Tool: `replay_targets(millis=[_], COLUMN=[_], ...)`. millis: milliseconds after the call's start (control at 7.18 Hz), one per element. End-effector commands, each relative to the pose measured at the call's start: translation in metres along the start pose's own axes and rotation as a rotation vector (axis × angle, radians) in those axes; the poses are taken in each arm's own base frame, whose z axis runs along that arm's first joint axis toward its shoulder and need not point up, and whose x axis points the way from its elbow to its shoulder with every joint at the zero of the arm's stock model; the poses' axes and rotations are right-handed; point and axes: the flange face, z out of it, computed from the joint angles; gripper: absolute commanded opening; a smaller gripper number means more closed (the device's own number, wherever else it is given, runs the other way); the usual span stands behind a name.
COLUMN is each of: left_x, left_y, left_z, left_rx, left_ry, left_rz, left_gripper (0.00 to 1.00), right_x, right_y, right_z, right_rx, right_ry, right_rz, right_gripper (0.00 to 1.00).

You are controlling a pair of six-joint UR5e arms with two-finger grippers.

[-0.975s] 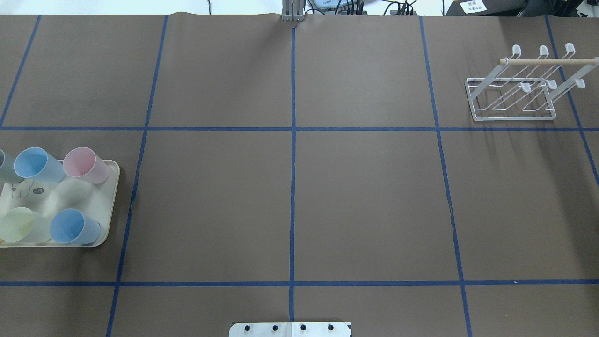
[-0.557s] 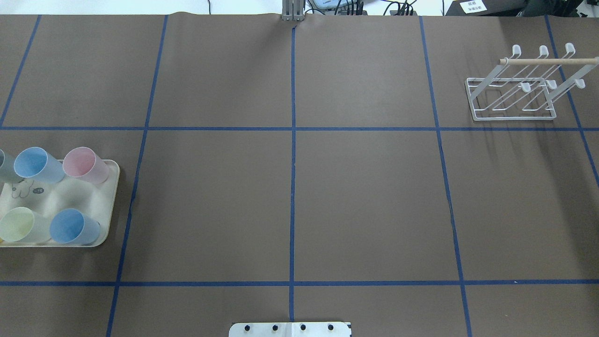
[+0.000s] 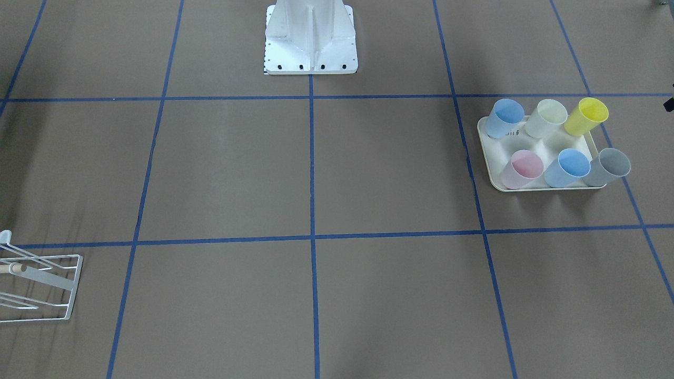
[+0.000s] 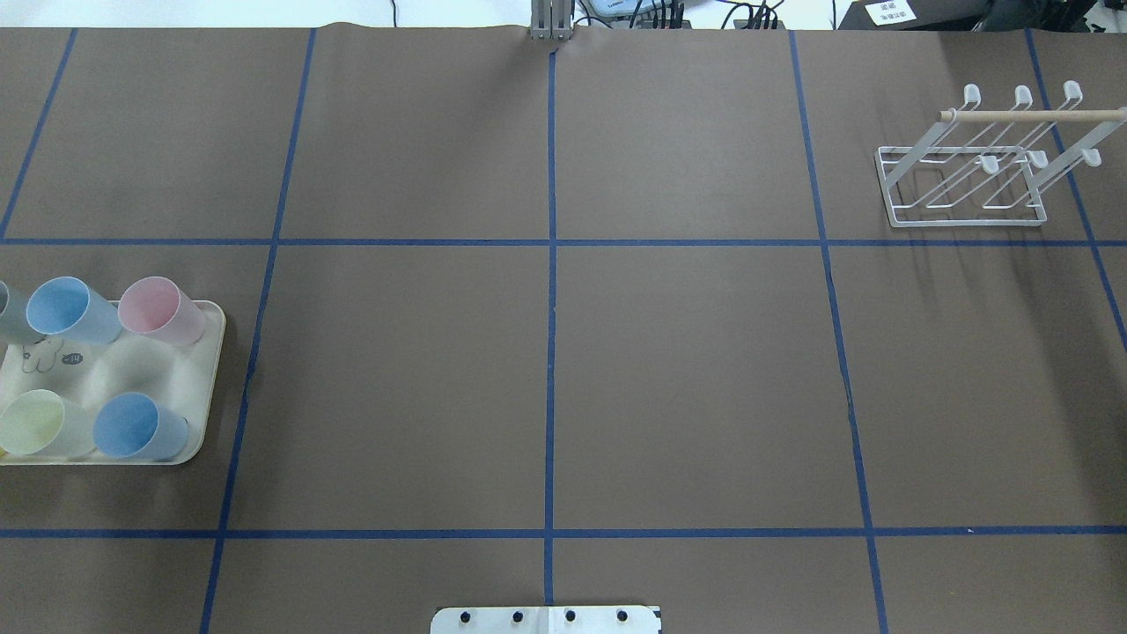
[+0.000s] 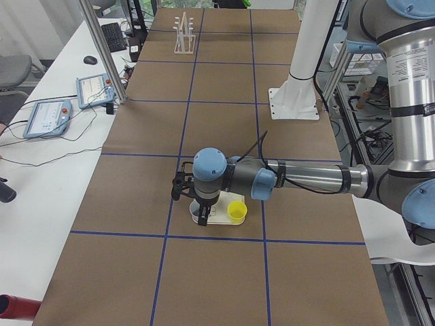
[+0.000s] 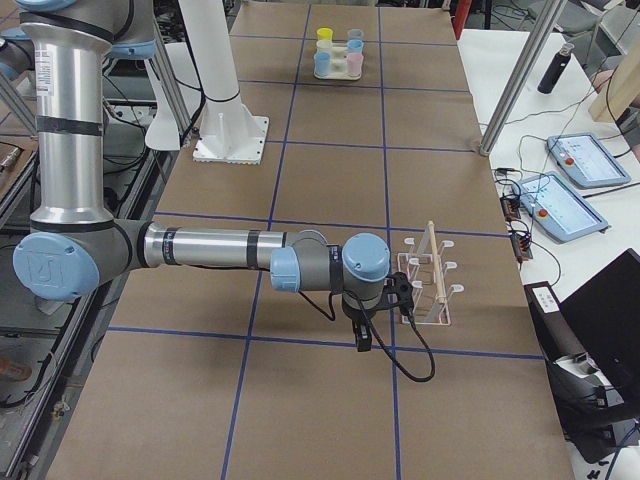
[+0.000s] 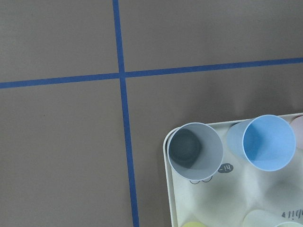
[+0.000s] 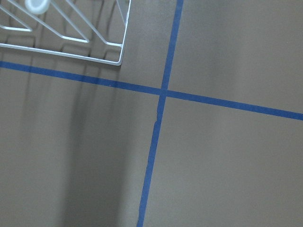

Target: Transfer IKEA cup to right arm and place on rack

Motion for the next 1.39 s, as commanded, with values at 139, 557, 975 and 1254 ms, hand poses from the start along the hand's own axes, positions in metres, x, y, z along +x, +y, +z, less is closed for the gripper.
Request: replay_targets(millis=[139,557,975,1254], left_x=[0.008,0.005,-0.001,0.000], left_y=[-0.015,-0.044,-0.035,-0.031], left_z=[0.068,0.124,0.152,0.158], left_rx=[-0.037,-0.046,-0.088,-0.103], left_ry=[-0.003,0.002,-0.052,-0.052], left_rz=[-0.024,-0.021,-0.012,-0.016], left_gripper=[1.00,0.99,0.76,0.10], right_x=[0.004,0.005,0.005,0.004], right_y=[0.005,0.007,0.007,0.006], right_z=[0.009,0.014,0.015,0.015], right_rx=[0.013,0.006,0.005,0.006], right_ry=[-0.045,-0.066,-0.080,-0.083], right_rz=[-0.009,-0.003,-0.003,-0.006], right_gripper=[1.00,1.00,0.99,0.99])
